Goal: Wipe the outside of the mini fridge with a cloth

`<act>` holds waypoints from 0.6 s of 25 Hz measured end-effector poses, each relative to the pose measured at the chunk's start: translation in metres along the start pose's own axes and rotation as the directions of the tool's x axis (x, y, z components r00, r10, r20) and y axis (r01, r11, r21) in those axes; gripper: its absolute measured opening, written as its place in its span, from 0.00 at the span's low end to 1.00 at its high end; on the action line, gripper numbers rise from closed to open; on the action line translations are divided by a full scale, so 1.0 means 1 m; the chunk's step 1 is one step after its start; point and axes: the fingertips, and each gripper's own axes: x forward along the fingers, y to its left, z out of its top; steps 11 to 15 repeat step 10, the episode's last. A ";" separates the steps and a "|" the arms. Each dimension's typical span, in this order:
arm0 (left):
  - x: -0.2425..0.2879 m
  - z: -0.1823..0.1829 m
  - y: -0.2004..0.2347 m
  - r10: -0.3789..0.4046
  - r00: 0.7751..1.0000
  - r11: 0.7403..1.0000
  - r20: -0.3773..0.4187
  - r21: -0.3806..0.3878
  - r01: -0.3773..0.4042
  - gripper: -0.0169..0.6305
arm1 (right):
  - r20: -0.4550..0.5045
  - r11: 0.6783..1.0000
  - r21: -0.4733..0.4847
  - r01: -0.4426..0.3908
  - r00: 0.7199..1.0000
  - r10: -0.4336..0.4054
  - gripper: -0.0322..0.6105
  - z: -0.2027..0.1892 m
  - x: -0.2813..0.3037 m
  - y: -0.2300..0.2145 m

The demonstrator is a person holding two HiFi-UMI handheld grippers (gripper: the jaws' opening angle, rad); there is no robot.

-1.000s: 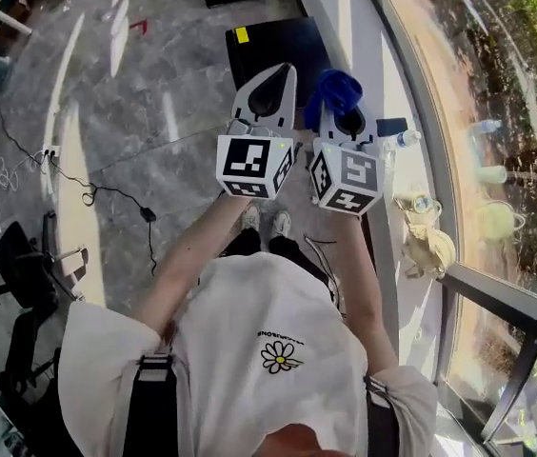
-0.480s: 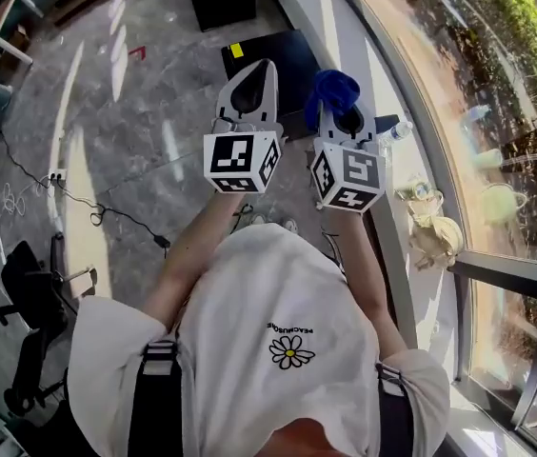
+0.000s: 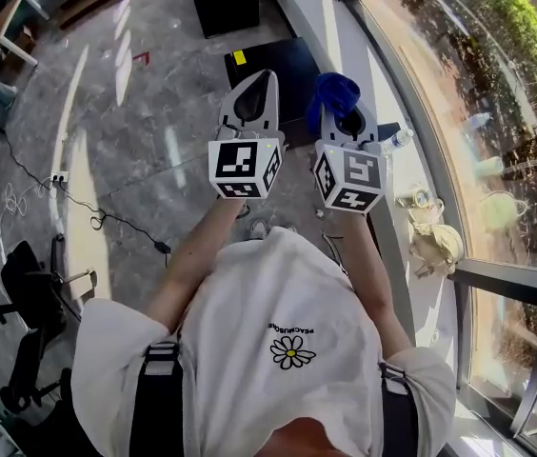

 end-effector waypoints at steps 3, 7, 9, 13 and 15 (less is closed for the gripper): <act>0.002 -0.005 0.000 0.002 1.000 1.000 -0.012 -0.004 -0.002 0.03 | -0.015 1.000 -0.006 -0.002 1.000 0.002 0.13 -0.005 0.004 0.000; 0.000 -0.012 0.004 0.004 1.000 1.000 -0.029 -0.007 -0.004 0.03 | -0.027 1.000 -0.007 -0.008 1.000 0.008 0.13 -0.011 0.006 0.002; 0.000 -0.012 0.006 0.005 1.000 1.000 -0.028 -0.006 -0.005 0.03 | -0.028 1.000 -0.012 -0.012 1.000 0.012 0.13 -0.012 0.006 0.004; -0.001 -0.012 0.008 0.006 1.000 1.000 -0.026 -0.005 -0.006 0.03 | -0.028 1.000 -0.015 -0.015 0.999 0.014 0.13 -0.012 0.006 0.004; -0.001 -0.012 0.008 0.006 1.000 1.000 -0.026 -0.005 -0.006 0.03 | -0.028 1.000 -0.015 -0.015 0.999 0.014 0.13 -0.012 0.006 0.004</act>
